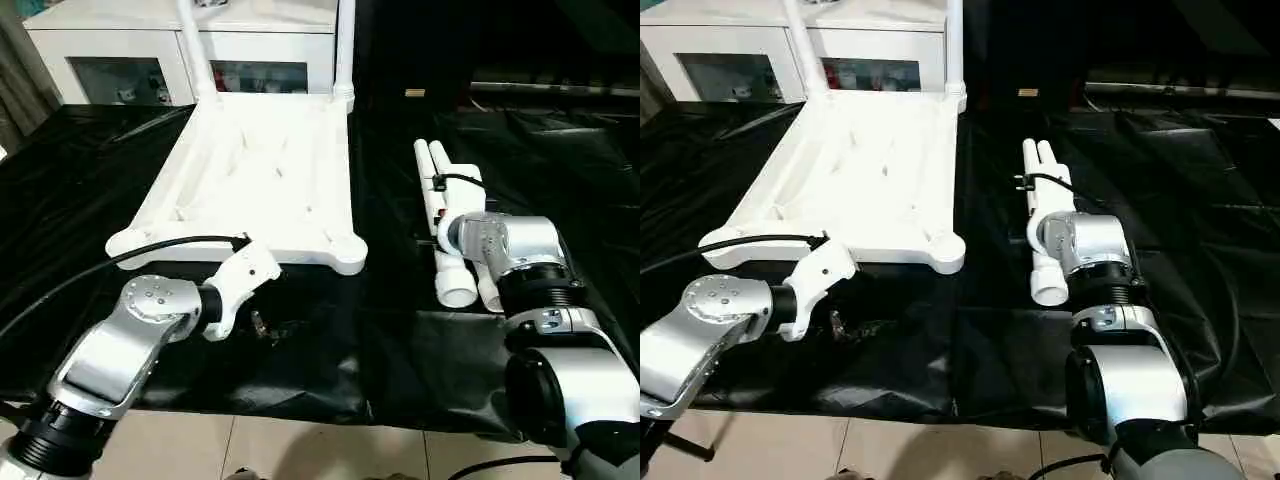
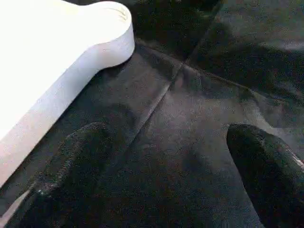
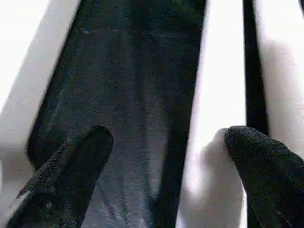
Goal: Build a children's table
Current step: Pick table leg
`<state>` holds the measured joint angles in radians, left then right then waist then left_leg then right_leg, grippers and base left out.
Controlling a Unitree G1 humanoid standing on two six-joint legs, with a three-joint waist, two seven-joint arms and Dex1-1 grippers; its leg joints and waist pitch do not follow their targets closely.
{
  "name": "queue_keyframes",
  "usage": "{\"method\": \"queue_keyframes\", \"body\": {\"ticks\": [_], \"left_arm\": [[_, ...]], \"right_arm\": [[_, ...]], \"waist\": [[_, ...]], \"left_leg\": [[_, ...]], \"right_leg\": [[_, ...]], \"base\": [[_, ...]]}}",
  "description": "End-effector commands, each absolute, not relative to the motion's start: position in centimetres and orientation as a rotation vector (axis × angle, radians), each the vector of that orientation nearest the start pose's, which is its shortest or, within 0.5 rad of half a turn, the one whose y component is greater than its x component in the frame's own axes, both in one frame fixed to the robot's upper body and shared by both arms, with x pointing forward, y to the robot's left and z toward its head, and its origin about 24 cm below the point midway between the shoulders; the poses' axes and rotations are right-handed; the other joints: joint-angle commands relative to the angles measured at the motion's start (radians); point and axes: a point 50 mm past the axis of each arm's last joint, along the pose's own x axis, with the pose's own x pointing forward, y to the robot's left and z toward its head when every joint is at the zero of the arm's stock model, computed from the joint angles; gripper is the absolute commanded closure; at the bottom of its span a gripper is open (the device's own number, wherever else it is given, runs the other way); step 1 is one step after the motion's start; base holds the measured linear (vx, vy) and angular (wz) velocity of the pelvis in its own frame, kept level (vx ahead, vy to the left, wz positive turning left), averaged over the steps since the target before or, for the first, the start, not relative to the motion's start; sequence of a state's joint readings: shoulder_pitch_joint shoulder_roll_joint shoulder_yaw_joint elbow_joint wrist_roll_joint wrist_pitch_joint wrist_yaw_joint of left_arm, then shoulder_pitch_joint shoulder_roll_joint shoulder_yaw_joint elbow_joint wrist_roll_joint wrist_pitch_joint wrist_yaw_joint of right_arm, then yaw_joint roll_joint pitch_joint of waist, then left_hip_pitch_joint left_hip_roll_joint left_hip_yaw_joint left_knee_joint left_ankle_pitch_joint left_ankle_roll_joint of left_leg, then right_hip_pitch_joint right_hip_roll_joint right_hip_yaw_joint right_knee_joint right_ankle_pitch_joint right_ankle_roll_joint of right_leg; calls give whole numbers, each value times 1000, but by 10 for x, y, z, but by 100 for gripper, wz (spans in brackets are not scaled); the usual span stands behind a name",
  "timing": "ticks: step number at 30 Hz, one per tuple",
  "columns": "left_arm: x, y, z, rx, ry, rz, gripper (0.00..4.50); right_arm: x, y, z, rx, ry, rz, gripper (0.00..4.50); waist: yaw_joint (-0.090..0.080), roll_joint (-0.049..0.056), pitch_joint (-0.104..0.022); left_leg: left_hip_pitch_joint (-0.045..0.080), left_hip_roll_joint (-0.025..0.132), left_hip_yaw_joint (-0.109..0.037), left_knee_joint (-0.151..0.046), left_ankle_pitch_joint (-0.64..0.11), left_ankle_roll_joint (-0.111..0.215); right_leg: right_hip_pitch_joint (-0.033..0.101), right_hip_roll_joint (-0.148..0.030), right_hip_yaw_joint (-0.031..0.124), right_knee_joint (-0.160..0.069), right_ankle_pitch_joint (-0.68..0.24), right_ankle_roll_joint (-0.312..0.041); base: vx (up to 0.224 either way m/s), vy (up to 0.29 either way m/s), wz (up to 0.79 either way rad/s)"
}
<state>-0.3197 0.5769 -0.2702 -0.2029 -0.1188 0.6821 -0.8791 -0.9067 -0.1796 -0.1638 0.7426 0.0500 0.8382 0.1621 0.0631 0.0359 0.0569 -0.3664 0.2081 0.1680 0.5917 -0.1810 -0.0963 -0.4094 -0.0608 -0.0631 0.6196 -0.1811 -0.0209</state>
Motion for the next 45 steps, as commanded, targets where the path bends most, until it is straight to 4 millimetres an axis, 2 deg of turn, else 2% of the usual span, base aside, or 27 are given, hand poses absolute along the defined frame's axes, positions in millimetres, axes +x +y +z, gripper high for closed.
{"method": "queue_keyframes", "body": {"ticks": [1,4,5,6,10,12,13,16,19,24,27,29,30,34,36,40,41,44,45], "left_arm": [[268,149,95,435,472,-1018,2],[268,150,96,442,471,-1015,2],[268,151,96,444,472,-1015,2],[267,151,96,446,472,-1016,2],[267,151,97,449,471,-1020,2],[267,150,96,451,471,-1021,2],[268,150,96,452,472,-1022,2],[268,149,96,451,471,-1023,2],[268,147,97,451,468,-1027,2],[268,147,98,451,465,-1030,2],[267,148,99,455,466,-1032,0],[267,149,99,458,465,-1033,0],[267,149,100,459,465,-1034,0],[267,150,102,467,458,-1034,0],[267,150,103,467,455,-1034,0],[269,150,105,470,442,-1015,0],[273,150,106,485,420,-960,0],[279,150,106,494,383,-900,0],[281,150,107,493,364,-882,0]], "right_arm": [[383,-150,101,44,649,165,16],[386,-145,112,83,588,208,16],[387,-145,115,85,570,208,16],[387,-146,116,81,563,200,16],[389,-153,116,53,547,140,16],[388,-157,109,40,591,109,16],[384,-159,98,46,661,100,16],[382,-159,90,59,702,105,16],[376,-156,74,105,776,117,16],[372,-154,65,140,821,111,16],[373,-153,65,151,830,107,49],[373,-154,65,153,830,105,49],[373,-154,66,154,830,105,76],[374,-157,67,173,821,82,96],[375,-158,68,178,816,76,129],[375,-159,68,188,815,69,149],[375,-160,68,192,815,63,173],[375,-161,67,199,812,55,182],[376,-161,67,203,810,50,207]], "waist": [[6,2,-73],[6,2,-73],[7,6,-73],[6,3,-72],[7,2,-72],[8,1,-73],[8,1,-73],[8,1,-73],[10,-2,-73],[8,-2,-71],[9,-1,-71],[9,-1,-71],[10,-1,-70],[10,-1,-71],[10,0,-72],[9,2,-72],[8,1,-72],[8,3,-71],[10,2,-74]], "left_leg": [[7,4,3,-58,-133,-22],[7,5,2,-58,-138,-20],[8,5,2,-58,-143,-23],[7,4,2,-58,-143,-24],[8,3,2,-58,-141,-31],[7,3,2,-58,-139,-32],[7,2,3,-58,-141,-33],[6,1,3,-57,-144,-32],[4,1,2,-56,-142,-29],[4,2,2,-56,-153,-28],[5,2,2,-57,-159,-31],[6,2,1,-57,-171,-34],[6,2,1,-57,-172,-35],[6,2,1,-57,-166,-36],[5,1,1,-56,-162,-36],[6,1,1,-56,-169,-37],[6,2,1,-56,-171,-38],[4,1,1,-55,-170,-38],[6,1,0,-54,-166,-38]], "right_leg": [[60,-58,42,-59,-128,-196],[60,-58,42,-59,-130,-192],[59,-58,41,-59,-138,-190],[59,-58,42,-61,-141,-189],[57,-58,42,-61,-156,-186],[58,-57,42,-60,-156,-184],[58,-57,42,-60,-158,-183],[59,-57,42,-60,-160,-186],[60,-58,42,-59,-160,-184],[57,-59,41,-62,-189,-180],[56,-59,40,-63,-205,-176],[55,-59,40,-64,-225,-171],[55,-59,40,-65,-227,-170],[55,-58,40,-64,-219,-170],[55,-58,39,-63,-211,-170],[55,-58,39,-62,-205,-174],[55,-57,39,-62,-202,-174],[57,-57,39,-64,-199,-172],[57,-58,39,-62,-198,-172]], "base": [[0,0,0],[0,0,0],[0,0,0],[0,0,0],[0,0,0],[0,0,0],[0,0,0],[0,0,0],[0,0,0],[0,0,0],[0,0,0],[0,0,0],[0,0,0],[0,0,0],[0,0,0],[0,0,0],[0,0,0],[0,0,0],[0,0,0]]}}
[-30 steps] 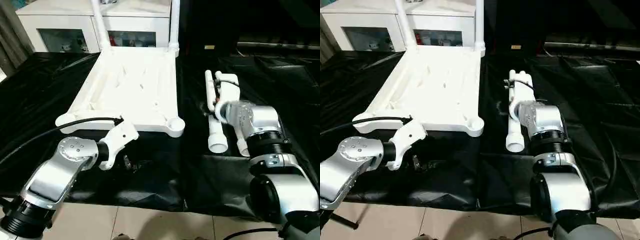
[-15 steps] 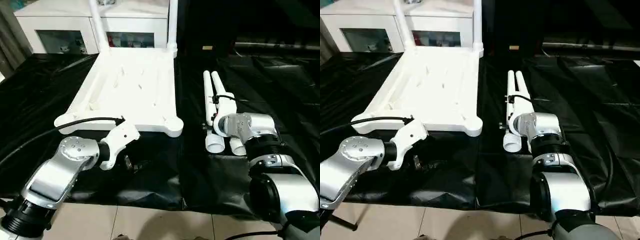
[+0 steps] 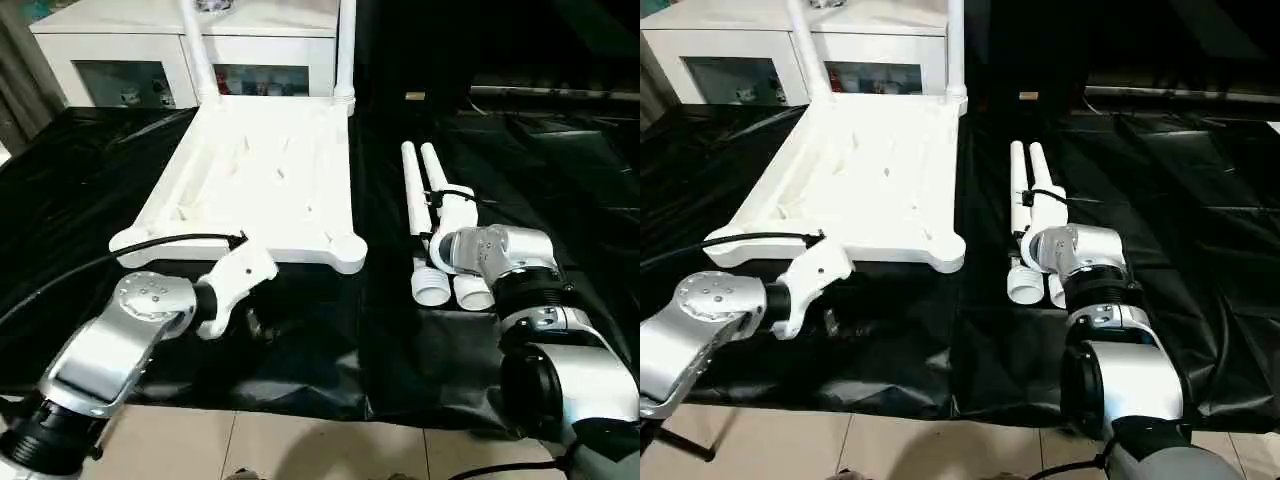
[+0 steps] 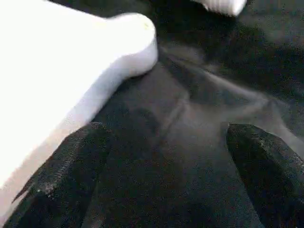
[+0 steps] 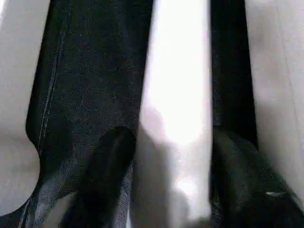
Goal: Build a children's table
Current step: Pick table leg
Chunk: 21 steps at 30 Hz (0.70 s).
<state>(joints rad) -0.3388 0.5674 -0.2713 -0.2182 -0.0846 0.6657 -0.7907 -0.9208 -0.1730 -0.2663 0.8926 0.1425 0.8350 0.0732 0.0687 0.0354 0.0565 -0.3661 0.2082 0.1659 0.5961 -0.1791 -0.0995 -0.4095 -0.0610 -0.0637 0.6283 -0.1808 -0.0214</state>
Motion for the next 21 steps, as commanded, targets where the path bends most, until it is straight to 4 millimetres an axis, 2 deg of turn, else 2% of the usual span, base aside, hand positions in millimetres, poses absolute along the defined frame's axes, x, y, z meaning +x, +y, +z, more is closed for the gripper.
{"method": "queue_keyframes", "body": {"ticks": [1,6,9,13,14,15,16,18,19,20,21], "left_arm": [[281,150,107,493,364,-882,0],[294,149,115,439,259,-772,0],[301,148,121,403,218,-717,0],[308,143,129,280,193,-714,0],[312,141,133,246,167,-697,0],[317,139,139,211,132,-683,0],[321,136,143,176,107,-670,0],[327,132,150,103,95,-668,0],[328,131,151,96,95,-667,0],[329,130,153,87,85,-666,0],[330,130,154,85,83,-666,0]], "right_arm": [[376,-161,67,203,810,50,207],[376,-163,68,238,786,32,250],[378,-164,72,267,749,25,259],[382,-164,83,300,676,36,262],[384,-165,90,327,629,49,262],[386,-164,99,361,554,76,262],[388,-164,108,393,481,106,262],[388,-162,123,453,353,188,262],[388,-162,125,458,342,196,262],[388,-161,129,470,298,229,263],[388,-161,130,472,290,236,263]], "waist": [[4,2,-73],[5,3,-74],[3,0,-73],[7,-4,-76],[12,-4,-81],[13,-9,-80],[19,-7,-82],[26,-10,-84],[26,-10,-84],[26,-19,-82],[27,-16,-83]], "left_leg": [[4,1,2,-59,-170,-32],[3,-1,3,-57,-167,-32],[3,-1,3,-57,-172,-30],[1,0,5,-54,-146,-22],[1,-1,4,-53,-123,-17],[-1,-1,6,-53,-121,-12],[-1,-2,6,-49,-113,-4],[-7,-1,6,-48,-78,20],[-6,0,5,-48,-76,23],[-6,1,6,-49,-76,29],[-7,0,6,-48,-76,30]], "right_leg": [[57,-57,39,-71,-195,-173],[58,-56,38,-72,-194,-170],[57,-55,38,-74,-203,-167],[59,-56,39,-70,-159,-174],[60,-55,39,-65,-127,-181],[60,-54,40,-65,-116,-181],[62,-56,41,-65,-104,-177],[63,-56,40,-58,-53,-182],[63,-56,40,-58,-54,-183],[62,-57,40,-61,-65,-184],[64,-58,40,-58,-68,-186]], "base": [[0,0,0],[0,0,0],[0,0,0],[0,0,0],[0,0,0],[0,0,0],[0,0,0],[0,0,0],[0,0,0],[0,0,0],[0,0,0]]}}
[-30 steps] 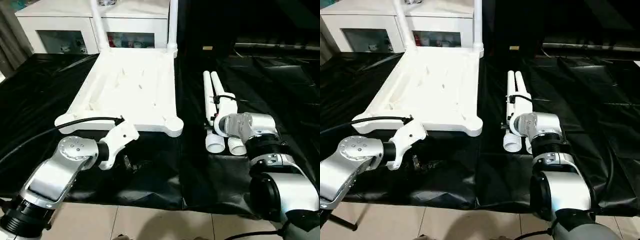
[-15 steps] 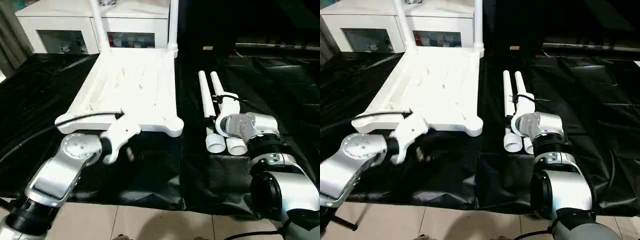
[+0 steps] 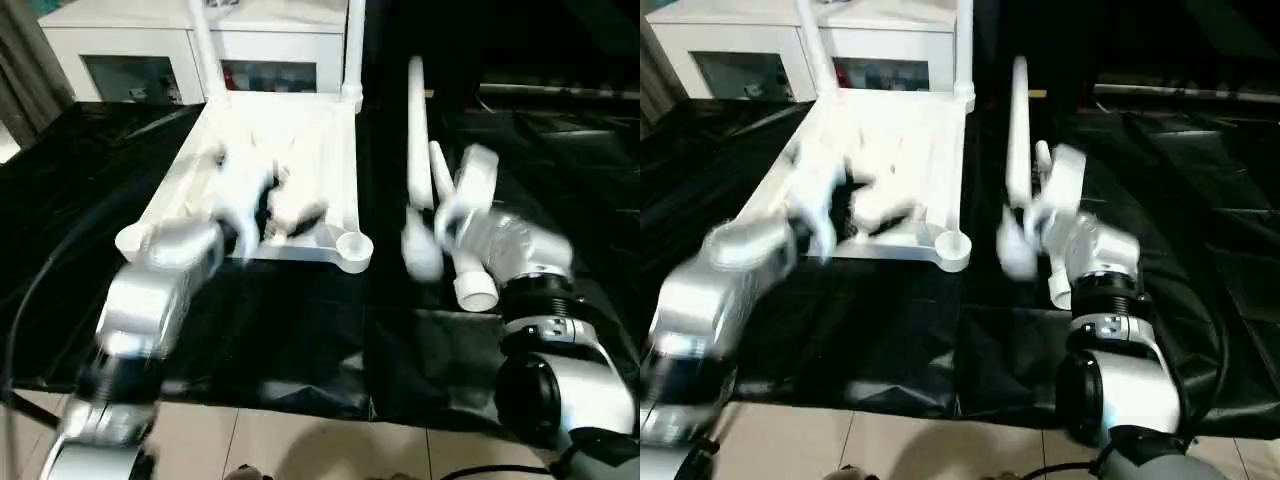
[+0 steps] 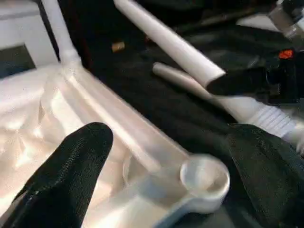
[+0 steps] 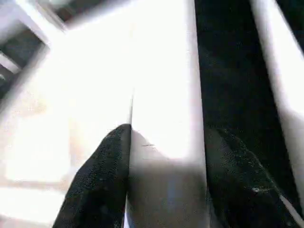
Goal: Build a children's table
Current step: Pick table leg
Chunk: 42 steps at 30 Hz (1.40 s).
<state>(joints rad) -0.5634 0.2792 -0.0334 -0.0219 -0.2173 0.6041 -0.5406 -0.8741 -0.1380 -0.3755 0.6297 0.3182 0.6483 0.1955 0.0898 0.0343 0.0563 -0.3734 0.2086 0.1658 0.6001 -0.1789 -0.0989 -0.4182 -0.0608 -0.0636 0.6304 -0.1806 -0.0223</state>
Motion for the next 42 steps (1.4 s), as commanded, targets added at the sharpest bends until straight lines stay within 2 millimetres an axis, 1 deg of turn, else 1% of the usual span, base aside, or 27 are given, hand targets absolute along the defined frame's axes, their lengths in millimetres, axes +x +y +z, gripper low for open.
{"method": "queue_keyframes", "body": {"ticks": [1,2,3,4,5,6,7,8,9,11,12,15,19,24,26,27,30,31,32,34,35,36,37,39,40,41,42], "left_arm": [[335,124,162,25,78,-679,0],[340,117,172,-57,82,-710,0],[343,111,179,-116,87,-736,0],[343,111,179,-116,87,-736,0],[345,101,192,-213,74,-812,0],[344,92,205,-285,49,-894,0],[344,92,205,-285,49,-894,0],[344,89,209,-303,44,-917,0],[344,86,212,-301,37,-932,0],[345,82,217,-296,30,-947,0],[345,81,218,-295,29,-949,0],[346,81,220,-304,34,-953,0],[347,82,224,-358,55,-960,0],[346,83,229,-460,49,-981,0],[345,82,229,-469,51,-985,0],[345,82,228,-465,55,-984,0],[344,80,226,-473,78,-977,0],[345,80,225,-478,91,-964,18],[346,80,223,-489,113,-929,29],[351,80,220,-501,140,-866,37],[354,81,218,-508,153,-825,40],[356,81,216,-514,162,-796,63],[359,82,213,-529,172,-743,75],[362,82,212,-540,174,-702,80],[364,83,211,-551,176,-669,95],[365,84,211,-558,178,-649,95],[365,84,211,-560,178,-645,108]], "right_arm": [[383,-158,141,529,221,354,263],[375,-157,152,582,146,486,263],[368,-157,159,612,92,577,263],[368,-157,159,612,92,577,263],[354,-156,166,660,40,720,263],[339,-155,171,698,18,846,263],[339,-155,171,698,18,846,263],[335,-155,172,707,16,881,264],[332,-154,172,709,14,914,264],[326,-152,174,707,4,963,264],[324,-152,175,707,0,974,264],[321,-150,176,701,-4,1002,264],[312,-144,174,663,20,1059,264],[311,-136,171,571,56,1067,264],[311,-134,169,535,65,1066,264],[311,-132,169,510,72,1066,264],[311,-125,166,431,86,1050,264],[312,-122,165,384,82,1033,264],[313,-119,165,344,77,1011,264],[315,-114,163,274,57,972,264],[316,-110,162,233,45,951,264],[316,-106,161,177,27,933,264],[317,-99,159,102,6,898,264],[318,-94,157,52,-12,863,264],[318,-91,157,30,-24,847,264],[317,-88,156,17,-34,839,264],[318,-88,156,13,-35,833,264]], "waist": [[5,-22,-82],[11,-16,-82],[20,-14,-83],[20,-14,-83],[23,-29,-80],[34,-24,-84],[37,-25,-83],[36,-28,-81],[38,-29,-81],[36,-27,-76],[38,-28,-76],[38,-28,-77],[40,-30,-76],[44,-31,-77],[47,-31,-77],[47,-34,-77],[53,-31,-78],[54,-29,-78],[54,-30,-79],[53,-30,-77],[53,-30,-77],[53,-28,-76],[53,-30,-77],[51,-29,-77],[50,-28,-79],[50,-24,-80],[48,-27,-78]], "left_leg": [[-1,0,8,-53,-73,33],[4,-2,11,-50,-82,41],[11,-1,14,-46,-78,60],[11,-1,14,-46,-78,60],[0,-2,10,-51,-48,72],[8,5,7,-50,-56,71],[7,5,7,-49,-54,85],[1,5,6,-50,-46,86],[1,4,7,-50,-50,84],[-1,1,8,-51,-71,66],[1,1,8,-52,-80,60],[0,1,7,-53,-81,46],[-1,2,6,-54,-78,37],[-4,2,6,-52,-66,36],[-4,2,5,-53,-67,34],[-4,2,6,-53,-66,35],[-4,5,5,-52,-56,33],[-5,4,4,-52,-54,32],[-4,6,4,-51,-54,25],[-5,3,4,-52,-61,25],[-6,4,4,-51,-65,22],[-6,1,4,-51,-71,16],[-5,1,4,-52,-71,17],[-7,2,2,-52,-70,14],[-4,3,1,-52,-70,16],[-4,4,0,-52,-68,16],[-5,2,2,-53,-73,19]], "right_leg": [[72,-58,40,-64,-82,-184],[72,-56,42,-65,-90,-178],[69,-52,43,-66,-62,-178],[69,-52,43,-66,-62,-178],[77,-51,40,-63,-27,-193],[72,-58,40,-60,-30,-200],[74,-58,40,-60,-18,-216],[74,-58,39,-59,-23,-222],[73,-59,39,-62,-36,-219],[74,-61,39,-72,-111,-194],[73,-62,40,-78,-142,-177],[72,-62,38,-82,-183,-155],[70,-62,38,-83,-195,-145],[70,-63,37,-79,-182,-152],[70,-63,37,-81,-198,-141],[69,-63,38,-82,-196,-139],[67,-63,38,-79,-181,-131],[67,-63,38,-79,-174,-131],[66,-63,38,-76,-162,-131],[68,-63,38,-79,-166,-133],[67,-64,38,-79,-171,-129],[66,-63,38,-82,-190,-117],[68,-63,38,-84,-192,-112],[67,-62,38,-82,-180,-109],[67,-62,37,-80,-170,-113],[67,-62,38,-78,-158,-118],[66,-59,37,-80,-146,-124]], "base": [[0,0,0],[0,0,0],[0,0,0],[0,0,0],[0,0,0],[0,0,0],[0,0,0],[0,0,0],[0,0,0],[0,0,0],[0,0,0],[0,0,0],[0,0,0],[0,0,0],[0,0,0],[0,0,0],[0,0,0],[0,0,0],[0,0,0],[0,0,0],[0,0,0],[0,0,0],[0,0,0],[0,0,0],[0,0,0],[0,0,0],[0,0,0]]}}
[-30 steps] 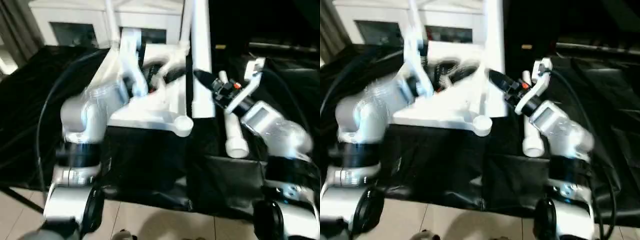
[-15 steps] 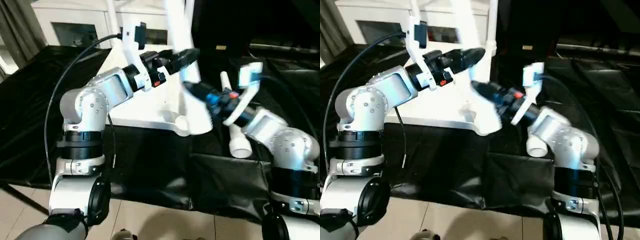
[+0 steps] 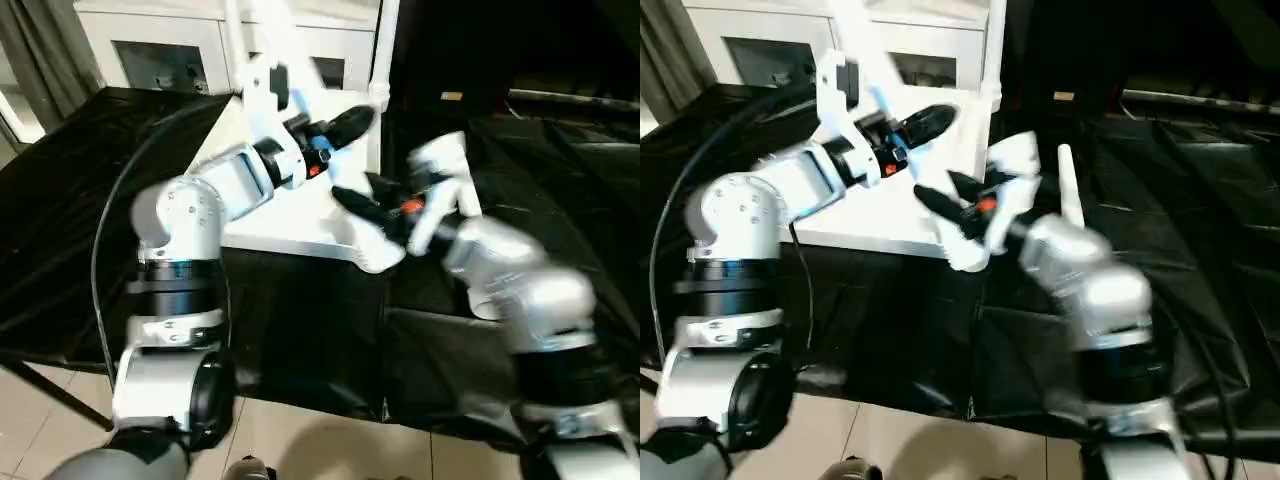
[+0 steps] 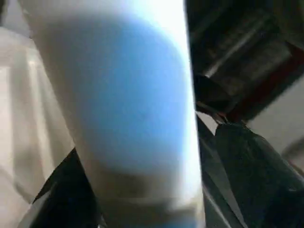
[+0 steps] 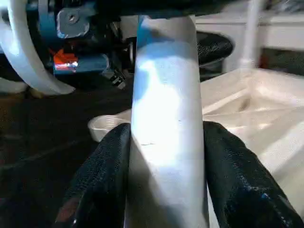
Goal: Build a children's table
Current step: Pick table leg
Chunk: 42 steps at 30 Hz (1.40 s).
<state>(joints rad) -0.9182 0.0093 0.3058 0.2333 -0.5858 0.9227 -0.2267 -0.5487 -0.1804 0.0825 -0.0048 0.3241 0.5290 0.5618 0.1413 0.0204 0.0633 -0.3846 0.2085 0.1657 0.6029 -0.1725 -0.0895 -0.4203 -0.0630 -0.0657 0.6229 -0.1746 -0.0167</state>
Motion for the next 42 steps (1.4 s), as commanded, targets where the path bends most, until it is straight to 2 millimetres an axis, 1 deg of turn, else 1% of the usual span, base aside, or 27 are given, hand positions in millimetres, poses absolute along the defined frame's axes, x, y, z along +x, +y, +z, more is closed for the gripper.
{"method": "queue_keyframes", "body": {"ticks": [1,3,5,6,8,9,10,12,15,16,18,19,21,24,26,27,28,30,31,32,34,35,36,37,40,41,42], "left_arm": [[366,84,211,-567,178,-634,116],[368,86,211,-582,176,-604,122],[370,89,212,-613,172,-571,151],[370,89,212,-613,172,-571,151],[369,88,213,-619,176,-576,167],[369,87,213,-619,177,-576,180],[369,87,213,-620,177,-574,180],[369,86,213,-623,180,-570,193],[369,85,213,-632,181,-572,217],[369,85,213,-634,183,-572,217],[369,85,213,-635,185,-571,239],[369,85,212,-636,186,-571,247],[369,85,212,-639,185,-573,252],[368,86,213,-649,177,-594,262],[367,85,215,-649,168,-614,263],[367,85,215,-649,168,-615,264],[367,85,216,-647,165,-623,264],[362,84,220,-572,133,-716,265],[361,83,221,-561,131,-736,265],[358,83,223,-534,126,-808,265],[355,85,225,-500,123,-861,265],[354,87,226,-454,122,-911,265],[353,89,227,-430,122,-941,265],[352,91,228,-418,123,-963,265],[345,93,234,-404,100,-1078,265],[341,94,239,-400,82,-1145,265],[340,94,240,-400,79,-1154,265]], "right_arm": [[318,-87,155,3,-37,816,264],[320,-86,153,-15,-37,781,264],[321,-84,148,-32,-31,752,264],[321,-84,148,-32,-31,752,264],[321,-82,146,-37,-38,752,264],[321,-81,146,-38,-39,750,264],[320,-81,146,-40,-40,749,264],[322,-81,145,-41,-46,729,264],[324,-81,146,-40,-51,716,264],[324,-81,146,-40,-53,712,264],[325,-81,147,-42,-56,706,264],[325,-81,147,-43,-57,705,264],[326,-81,147,-45,-59,702,264],[326,-80,147,-50,-64,703,264],[326,-79,148,-39,-68,710,264],[326,-79,148,-39,-68,710,229],[326,-79,148,-32,-70,715,229],[325,-81,149,72,-45,769,194],[325,-81,149,94,-41,777,194],[327,-87,150,149,-26,801,177],[327,-92,152,181,-4,842,168],[326,-97,154,201,25,891,161],[324,-99,154,224,66,949,142],[322,-101,155,240,95,990,137],[314,-105,155,223,150,1106,135],[310,-107,156,228,178,1159,135],[310,-108,156,230,182,1163,135]], "waist": [[-3,-12,-86],[-3,-11,-85],[-3,-11,-85],[-3,-12,-85],[-4,-12,-85],[-4,-13,-85],[-4,-12,-85],[-4,-13,-85],[-5,-13,-84],[-5,-15,-84],[-5,-14,-84],[-5,-15,-84],[-5,-16,-85],[-4,-12,-85],[-5,-14,-84],[-5,-13,-84],[-5,-14,-85],[-3,-15,-85],[-3,-13,-85],[-3,-16,-86],[-1,-12,-86],[0,-14,-85],[-3,-13,-81],[-1,-13,-83],[1,-11,-85],[2,-13,-86],[1,-13,-86]], "left_leg": [[7,3,1,-56,-80,13],[7,2,1,-55,-83,19],[8,2,2,-55,-87,19],[7,2,2,-55,-91,20],[7,2,1,-56,-92,23],[6,3,1,-56,-92,24],[7,3,1,-56,-90,26],[7,3,2,-55,-90,28],[7,2,2,-56,-98,28],[7,2,2,-56,-97,29],[7,3,2,-56,-96,29],[7,2,2,-55,-94,30],[6,1,2,-54,-87,31],[6,2,1,-55,-86,32],[7,2,2,-55,-90,32],[7,2,2,-55,-94,30],[7,2,2,-55,-93,31],[8,2,1,-56,-94,36],[9,3,2,-57,-96,42],[9,5,2,-57,-89,43],[11,6,1,-57,-87,46],[11,4,1,-57,-87,47],[11,4,3,-58,-91,45],[11,4,2,-58,-92,44],[8,5,3,-56,-77,33],[9,4,2,-55,-73,34],[8,5,3,-55,-71,35]], "right_leg": [[69,-59,40,-70,-144,-134],[70,-59,40,-71,-135,-139],[69,-58,41,-71,-133,-141],[69,-58,40,-72,-137,-141],[70,-58,40,-70,-134,-138],[70,-58,40,-70,-132,-139],[70,-59,41,-70,-131,-141],[70,-58,41,-69,-125,-146],[70,-59,41,-71,-140,-142],[70,-58,41,-71,-141,-140],[70,-59,41,-70,-141,-138],[70,-58,41,-70,-137,-138],[70,-58,41,-69,-127,-140],[71,-58,41,-67,-121,-143],[70,-58,41,-68,-122,-144],[71,-59,41,-68,-129,-143],[71,-58,41,-69,-128,-143],[70,-59,41,-69,-137,-139],[68,-59,42,-68,-139,-141],[70,-60,42,-65,-126,-147],[68,-59,41,-63,-115,-159],[71,-58,41,-63,-116,-161],[69,-57,42,-66,-118,-163],[73,-58,41,-64,-119,-163],[74,-61,42,-61,-101,-167],[77,-62,42,-60,-100,-173],[75,-61,43,-60,-96,-178]], "base": [[0,0,0],[0,0,0],[0,0,0],[0,0,0],[0,0,0],[0,0,0],[0,0,0],[0,0,0],[0,0,0],[0,0,0],[0,0,0],[0,0,0],[0,0,0],[0,0,0],[0,0,0],[0,0,0],[0,0,0],[0,0,0],[0,0,0],[0,0,0],[0,0,0],[0,0,0],[0,0,0],[0,0,0],[0,0,0],[0,0,0],[0,0,0]]}}
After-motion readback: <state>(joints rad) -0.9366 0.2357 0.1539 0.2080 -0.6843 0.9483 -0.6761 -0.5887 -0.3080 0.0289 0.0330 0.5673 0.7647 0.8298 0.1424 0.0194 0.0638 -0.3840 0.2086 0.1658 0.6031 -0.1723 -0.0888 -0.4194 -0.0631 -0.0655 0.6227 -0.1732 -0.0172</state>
